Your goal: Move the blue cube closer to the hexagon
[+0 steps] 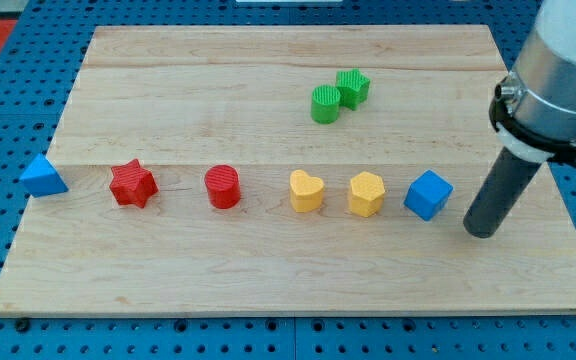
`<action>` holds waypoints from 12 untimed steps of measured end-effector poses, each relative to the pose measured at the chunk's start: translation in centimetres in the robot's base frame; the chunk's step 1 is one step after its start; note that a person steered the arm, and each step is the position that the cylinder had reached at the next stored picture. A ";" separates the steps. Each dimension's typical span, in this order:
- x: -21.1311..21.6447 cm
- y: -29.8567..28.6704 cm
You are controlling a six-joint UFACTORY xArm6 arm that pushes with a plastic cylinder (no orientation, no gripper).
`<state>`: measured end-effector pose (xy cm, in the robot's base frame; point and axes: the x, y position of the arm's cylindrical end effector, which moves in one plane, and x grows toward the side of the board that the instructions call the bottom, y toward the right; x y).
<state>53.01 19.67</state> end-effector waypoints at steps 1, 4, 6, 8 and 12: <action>-0.6 0.0; -2.9 -1.8; -5.4 -2.5; -9.1 -3.7; -7.1 -6.4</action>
<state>45.89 13.30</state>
